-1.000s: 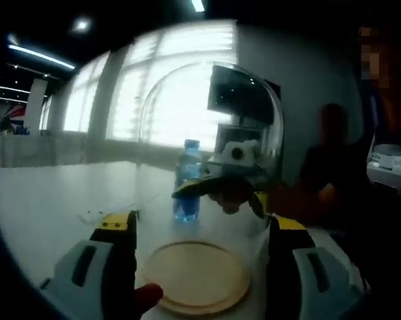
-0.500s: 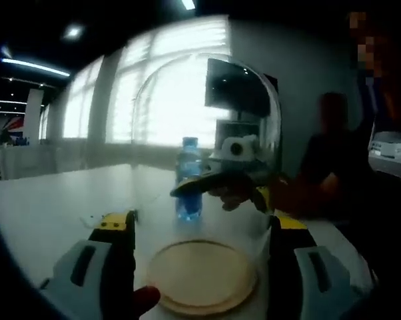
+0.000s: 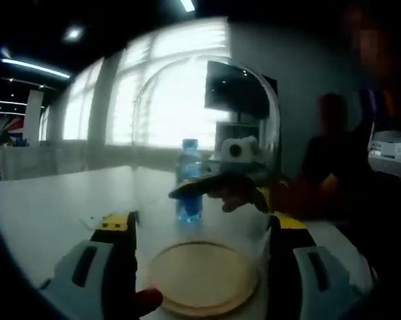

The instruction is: Open the cover put in the Mizone put the cover back on

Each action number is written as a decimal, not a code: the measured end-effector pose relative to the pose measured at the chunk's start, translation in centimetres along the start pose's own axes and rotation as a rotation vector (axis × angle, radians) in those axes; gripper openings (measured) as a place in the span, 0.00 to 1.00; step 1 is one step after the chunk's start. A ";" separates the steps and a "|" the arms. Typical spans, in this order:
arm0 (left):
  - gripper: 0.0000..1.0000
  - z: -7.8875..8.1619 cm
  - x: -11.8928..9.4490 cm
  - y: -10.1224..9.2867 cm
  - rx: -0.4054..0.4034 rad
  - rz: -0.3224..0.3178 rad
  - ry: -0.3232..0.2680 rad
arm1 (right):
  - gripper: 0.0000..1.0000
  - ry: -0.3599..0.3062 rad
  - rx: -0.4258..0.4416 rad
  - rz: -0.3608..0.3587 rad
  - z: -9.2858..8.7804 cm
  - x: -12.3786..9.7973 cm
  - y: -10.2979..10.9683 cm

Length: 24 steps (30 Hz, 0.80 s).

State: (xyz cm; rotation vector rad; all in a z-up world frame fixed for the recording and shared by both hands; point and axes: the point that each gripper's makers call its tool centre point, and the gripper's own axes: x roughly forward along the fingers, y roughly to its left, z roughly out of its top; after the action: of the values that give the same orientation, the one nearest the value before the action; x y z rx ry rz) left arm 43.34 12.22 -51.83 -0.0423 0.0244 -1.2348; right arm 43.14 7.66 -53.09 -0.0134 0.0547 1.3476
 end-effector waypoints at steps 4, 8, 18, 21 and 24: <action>0.68 0.1 0.1 -0.1 0.002 0.001 0.010 | 0.82 0.003 0.001 0.001 0.0 0.0 0.0; 0.68 0.1 0.1 -0.1 0.005 0.003 0.016 | 0.82 0.004 0.005 0.004 0.1 0.0 0.0; 0.69 0.7 0.5 -0.3 0.024 0.010 0.009 | 0.84 -0.006 0.027 0.003 0.6 -0.1 0.0; 0.70 0.8 0.7 -0.4 0.027 0.011 0.005 | 0.85 -0.012 0.035 0.005 0.6 -0.1 0.0; 0.71 0.8 0.7 -0.4 0.017 0.010 -0.003 | 0.85 -0.029 0.044 0.007 0.7 0.0 0.0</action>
State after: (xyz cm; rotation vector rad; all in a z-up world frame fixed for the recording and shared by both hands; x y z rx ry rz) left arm 43.25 11.45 -50.97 -0.0296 0.0111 -1.2243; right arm 43.19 7.65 -52.42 0.0431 0.0600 1.3531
